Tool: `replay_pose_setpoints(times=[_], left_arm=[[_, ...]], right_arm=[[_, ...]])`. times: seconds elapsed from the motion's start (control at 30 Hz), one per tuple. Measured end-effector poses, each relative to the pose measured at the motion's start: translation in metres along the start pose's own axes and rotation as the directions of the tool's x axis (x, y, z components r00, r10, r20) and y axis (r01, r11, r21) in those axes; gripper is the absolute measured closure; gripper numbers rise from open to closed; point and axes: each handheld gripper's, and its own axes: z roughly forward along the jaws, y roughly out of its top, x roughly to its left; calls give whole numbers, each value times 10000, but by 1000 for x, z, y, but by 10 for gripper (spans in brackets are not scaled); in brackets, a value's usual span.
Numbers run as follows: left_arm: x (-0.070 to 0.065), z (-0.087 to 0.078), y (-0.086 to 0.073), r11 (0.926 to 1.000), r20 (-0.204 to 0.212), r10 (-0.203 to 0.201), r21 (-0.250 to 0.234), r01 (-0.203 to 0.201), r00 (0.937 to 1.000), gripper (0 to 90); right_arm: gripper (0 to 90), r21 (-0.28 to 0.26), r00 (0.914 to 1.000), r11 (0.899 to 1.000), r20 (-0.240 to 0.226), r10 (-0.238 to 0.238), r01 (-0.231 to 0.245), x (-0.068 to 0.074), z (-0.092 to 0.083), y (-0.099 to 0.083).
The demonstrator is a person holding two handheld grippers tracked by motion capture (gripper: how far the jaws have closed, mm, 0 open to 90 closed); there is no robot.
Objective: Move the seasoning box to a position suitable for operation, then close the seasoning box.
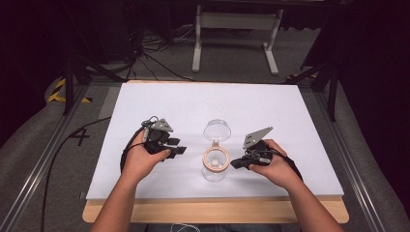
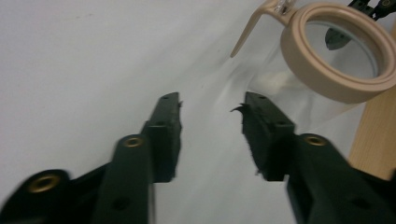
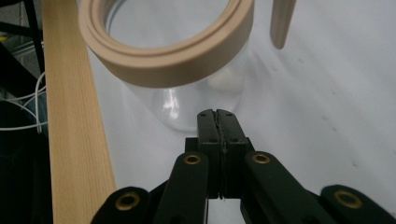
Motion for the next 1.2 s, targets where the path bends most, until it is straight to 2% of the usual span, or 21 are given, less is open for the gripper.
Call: replay_pose_setpoints(times=[0.1, 0.13, 0.17, 0.2, 0.37, 0.5, 0.57, 0.67, 0.8, 0.83, 0.93, 0.97, 1.0, 1.03, 1.1, 1.2], left_arm=[[1, -3, 3, 9986, 85, -192, -500, 196, 9998, 899], [1, -4, 4, 9982, 59, -194, -558, 197, 9998, 900], [1, -4, 4, 9982, 59, -194, -558, 197, 9998, 900], [1, -5, 8, 9961, 51, -203, -859, 207, 9998, 900], [-1, -2, 21, 9909, 246, -32, -1342, 65, 9997, 900], [0, 5, 32, 9864, 451, 88, -1641, -13, 9989, 900], [-2, 9, 37, 9828, 511, 2, -1846, 93, 9987, 900], [-3, 15, 45, 9784, 572, 148, -2068, -27, 9983, 900], [-6, 18, 50, 9753, 511, 344, -2197, -223, 9981, 900], [-7, 18, 51, 9719, 558, 322, -2347, -182, 9979, 900], [-10, 17, 53, 9699, 616, 464, -2415, -302, 9970, 900], [-13, 17, 55, 9686, 621, 650, -2439, -480, 9960, 900], [-14, 16, 55, 9707, 519, 719, -2334, -579, 9961, 899], [-16, 16, 56, 9692, 427, 758, -2380, -635, 9962, 899], [-17, 14, 56, 9705, 436, 777, -2320, -656, 9960, 899], [-20, 12, 56, 9677, 485, 833, -2426, -691, 9953, 899]], right_arm=[[900, -455, 9998, 9989, 196, 67, -58, 2, -11, 3], [900, -708, 9996, 9974, 242, 122, -105, 4, -17, 4], [900, -708, 9996, 9974, 242, 122, -105, 4, -17, 4], [900, -1074, 9992, 9939, 302, 272, -238, 7, -24, 5], [900, -1842, 9990, 9823, 240, 386, -335, 15, -34, 8], [900, -2281, 9986, 9732, 380, 374, -278, 23, -35, 10], [900, -2339, 9984, 9720, 444, 357, -244, 25, -33, 9], [900, -2479, 9979, 9684, 495, 425, -289, 28, -32, 7], [900, -3014, 9969, 9525, 488, 617, -441, 30, -31, 6], [900, -3181, 9966, 9467, 470, 681, -497, 31, -30, 6], [900, -3276, 9965, 9436, 485, 682, -486, 33, -27, 6], [900, -3247, 9964, 9446, 514, 671, -469, 34, -26, 5], [900, -3218, 9963, 9455, 504, 697, -499, 34, -23, 6], [900, -3237, 9964, 9449, 489, 687, -493, 34, -22, 6], [900, -3296, 9963, 9428, 499, 702, -499, 34, -21, 7], [900, -3426, 9957, 9377, 476, 794, -584, 34, -19, 9]])
